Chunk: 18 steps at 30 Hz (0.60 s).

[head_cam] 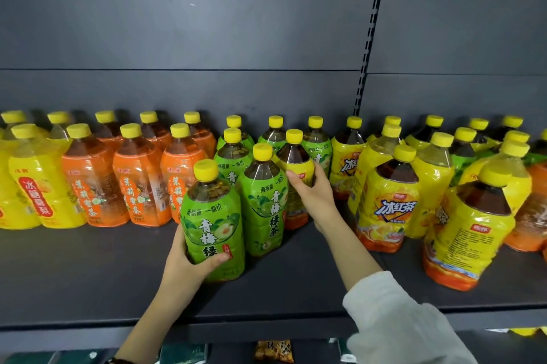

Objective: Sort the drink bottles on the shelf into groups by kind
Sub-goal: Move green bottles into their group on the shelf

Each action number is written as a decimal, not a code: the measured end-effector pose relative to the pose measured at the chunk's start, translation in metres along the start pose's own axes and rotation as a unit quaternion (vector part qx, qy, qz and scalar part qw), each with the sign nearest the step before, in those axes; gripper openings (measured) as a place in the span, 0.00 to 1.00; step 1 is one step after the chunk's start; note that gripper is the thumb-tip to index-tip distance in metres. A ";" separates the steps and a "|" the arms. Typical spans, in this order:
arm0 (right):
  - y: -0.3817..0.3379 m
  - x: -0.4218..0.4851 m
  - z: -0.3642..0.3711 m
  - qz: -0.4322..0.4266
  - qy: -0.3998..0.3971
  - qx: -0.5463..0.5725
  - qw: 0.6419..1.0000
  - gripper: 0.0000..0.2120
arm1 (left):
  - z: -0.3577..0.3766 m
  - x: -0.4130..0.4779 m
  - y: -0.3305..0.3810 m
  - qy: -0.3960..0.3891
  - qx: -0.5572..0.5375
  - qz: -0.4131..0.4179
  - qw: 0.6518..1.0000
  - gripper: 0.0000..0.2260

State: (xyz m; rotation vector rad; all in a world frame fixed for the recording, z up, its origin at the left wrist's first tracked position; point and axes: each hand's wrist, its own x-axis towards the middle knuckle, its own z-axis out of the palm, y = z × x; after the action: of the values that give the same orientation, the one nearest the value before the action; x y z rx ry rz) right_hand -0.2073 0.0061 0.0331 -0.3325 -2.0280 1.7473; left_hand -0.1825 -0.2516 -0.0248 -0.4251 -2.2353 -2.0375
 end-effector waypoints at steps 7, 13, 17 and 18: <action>0.008 -0.036 -0.034 -0.022 0.065 -0.015 0.998 0.37 | 0.001 0.002 -0.002 0.004 0.008 -0.004 1.000 0.33; 0.015 -0.057 -0.078 -0.030 0.128 -0.068 0.989 0.49 | 0.005 0.004 0.000 -0.001 0.001 -0.003 1.000 0.37; 0.010 -0.063 -0.085 -0.035 0.119 -0.098 0.987 0.50 | 0.013 0.006 0.002 0.004 0.011 0.000 1.000 0.43; 0.009 -0.063 -0.084 -0.039 0.116 -0.098 0.988 0.48 | 0.016 0.007 0.003 0.005 0.011 0.003 1.000 0.41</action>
State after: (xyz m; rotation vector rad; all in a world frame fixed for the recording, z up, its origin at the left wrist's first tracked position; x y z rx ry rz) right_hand -0.1129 0.0525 0.0226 -0.4873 -2.0173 1.3948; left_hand -0.1864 -0.2345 -0.0223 -0.4179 -2.2458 -2.0061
